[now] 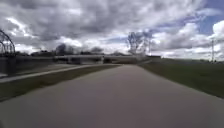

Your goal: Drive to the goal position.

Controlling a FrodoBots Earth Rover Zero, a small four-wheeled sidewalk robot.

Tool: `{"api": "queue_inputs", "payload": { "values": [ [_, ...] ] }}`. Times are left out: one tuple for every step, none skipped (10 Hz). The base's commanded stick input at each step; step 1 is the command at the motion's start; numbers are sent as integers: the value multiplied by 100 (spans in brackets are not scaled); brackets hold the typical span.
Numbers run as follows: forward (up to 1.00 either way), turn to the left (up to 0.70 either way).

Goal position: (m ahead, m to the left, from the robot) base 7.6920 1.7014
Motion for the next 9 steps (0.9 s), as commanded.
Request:
{"api": "queue_inputs", "payload": {
  "values": [
    [100, 0],
    [100, 0],
    [100, 0],
    [100, 0],
    [100, 0],
    [100, -8],
    [100, -21],
    [100, -22],
    [100, -23]
  ]
}}
